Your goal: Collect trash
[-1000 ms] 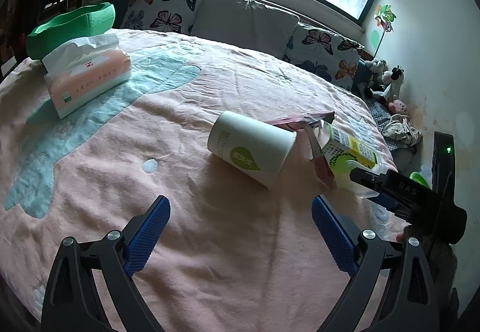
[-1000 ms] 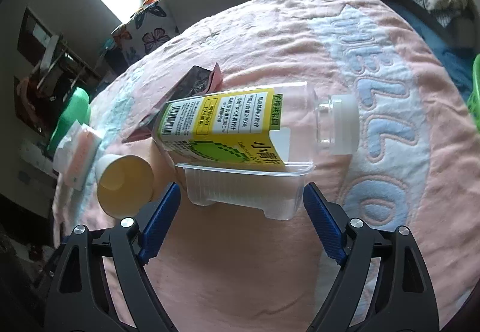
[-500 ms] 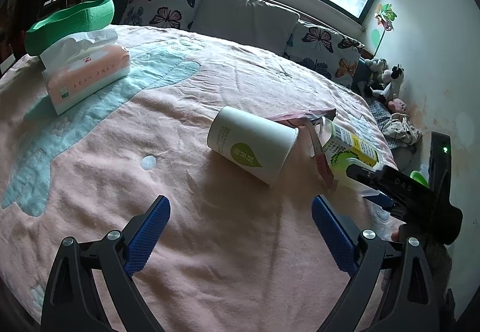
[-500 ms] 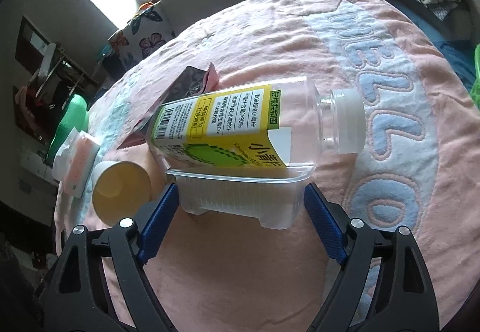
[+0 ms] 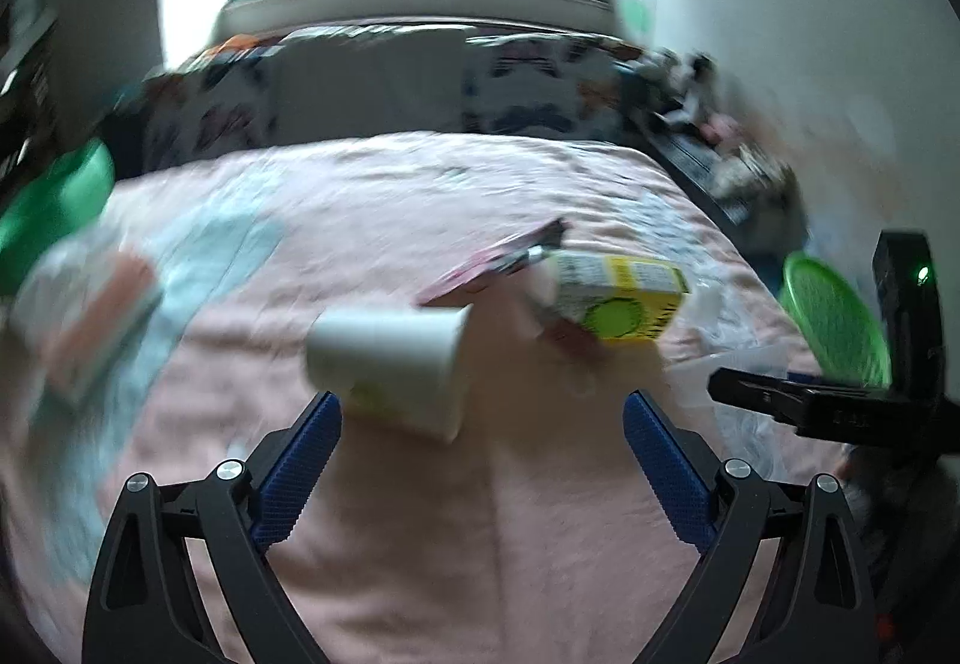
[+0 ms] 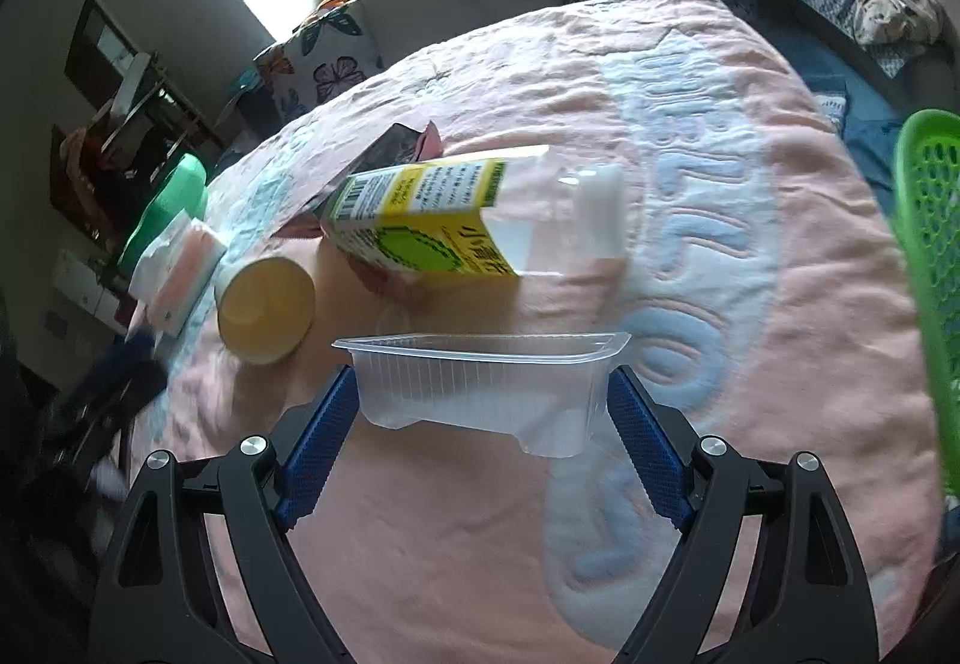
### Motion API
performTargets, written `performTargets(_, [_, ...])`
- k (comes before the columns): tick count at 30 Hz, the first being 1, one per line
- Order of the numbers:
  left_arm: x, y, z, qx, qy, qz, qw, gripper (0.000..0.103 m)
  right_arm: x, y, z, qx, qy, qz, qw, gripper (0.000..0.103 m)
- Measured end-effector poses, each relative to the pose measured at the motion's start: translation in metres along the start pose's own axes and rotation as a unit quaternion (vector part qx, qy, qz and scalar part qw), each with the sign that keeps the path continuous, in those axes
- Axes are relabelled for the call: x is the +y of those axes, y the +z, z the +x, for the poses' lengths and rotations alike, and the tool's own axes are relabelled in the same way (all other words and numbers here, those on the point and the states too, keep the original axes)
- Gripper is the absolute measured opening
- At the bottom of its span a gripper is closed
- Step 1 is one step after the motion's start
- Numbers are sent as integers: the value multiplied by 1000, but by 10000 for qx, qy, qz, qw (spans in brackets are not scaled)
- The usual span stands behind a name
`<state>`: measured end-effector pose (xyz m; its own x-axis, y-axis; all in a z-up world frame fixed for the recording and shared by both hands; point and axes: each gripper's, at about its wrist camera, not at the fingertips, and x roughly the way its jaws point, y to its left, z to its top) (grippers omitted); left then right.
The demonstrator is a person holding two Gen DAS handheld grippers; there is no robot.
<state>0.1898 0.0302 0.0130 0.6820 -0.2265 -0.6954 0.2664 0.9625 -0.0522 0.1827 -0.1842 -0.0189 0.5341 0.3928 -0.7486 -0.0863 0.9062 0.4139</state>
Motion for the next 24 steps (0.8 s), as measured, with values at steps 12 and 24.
performTargets(12, [-79, 64, 61, 347, -848, 2355, 9675, 88, -41, -13, -67, -348, -112, -85, 9993, 84])
performTargets(24, [-102, 77, 124, 951, -1295, 3831, 9096, 88, -69, -18, -103, -535, -91, -51, 9985, 84])
